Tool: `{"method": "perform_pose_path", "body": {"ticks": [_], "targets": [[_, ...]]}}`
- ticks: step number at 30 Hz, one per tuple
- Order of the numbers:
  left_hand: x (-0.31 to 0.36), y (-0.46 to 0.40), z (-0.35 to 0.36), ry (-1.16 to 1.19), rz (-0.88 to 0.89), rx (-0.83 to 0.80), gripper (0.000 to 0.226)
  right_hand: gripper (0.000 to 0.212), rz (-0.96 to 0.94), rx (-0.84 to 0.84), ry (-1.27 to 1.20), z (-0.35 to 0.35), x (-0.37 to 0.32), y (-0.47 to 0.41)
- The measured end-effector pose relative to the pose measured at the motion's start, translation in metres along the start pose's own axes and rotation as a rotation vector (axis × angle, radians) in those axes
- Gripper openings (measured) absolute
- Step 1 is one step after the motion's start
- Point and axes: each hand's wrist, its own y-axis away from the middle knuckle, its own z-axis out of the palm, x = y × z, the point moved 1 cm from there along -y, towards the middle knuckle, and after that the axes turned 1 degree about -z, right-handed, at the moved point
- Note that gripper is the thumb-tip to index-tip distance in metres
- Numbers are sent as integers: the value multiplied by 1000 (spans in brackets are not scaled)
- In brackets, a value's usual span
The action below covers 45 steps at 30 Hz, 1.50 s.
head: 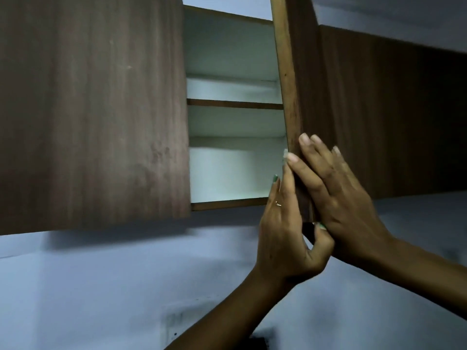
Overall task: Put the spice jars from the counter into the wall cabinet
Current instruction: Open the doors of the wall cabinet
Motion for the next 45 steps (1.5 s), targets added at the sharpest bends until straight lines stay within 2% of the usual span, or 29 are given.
{"method": "perform_pose_path", "body": {"ticks": [2, 5, 11, 18, 22, 27, 30, 35, 41, 45], "targets": [[15, -3, 18, 101, -31, 14, 87, 60, -19, 21, 99, -20, 9, 7], [37, -7, 38, 206, -35, 37, 88, 58, -43, 14, 218, -44, 20, 18], [68, -13, 75, 319, 28, 0, 89, 49, -22, 37, 223, -86, 37, 36], [104, -22, 128, 482, 88, -77, 89, 53, -80, -91, 576, -148, 67, 59], [113, -27, 155, 418, 106, -173, 92, 54, -76, -212, 738, -170, 79, 70], [121, -29, 194, 395, 64, -335, 95, 77, -16, -543, 1077, -195, 100, 84], [116, -27, 215, 325, 37, -419, 95, 80, 14, -669, 1188, -197, 109, 90], [119, -29, 238, 186, 27, -554, 95, 75, 46, -714, 1313, -199, 125, 102], [123, -38, 253, 39, 43, -712, 93, 82, 113, -847, 1379, -211, 158, 128], [123, -37, 260, -21, 50, -775, 94, 73, 50, -850, 1393, -221, 176, 141]]}}
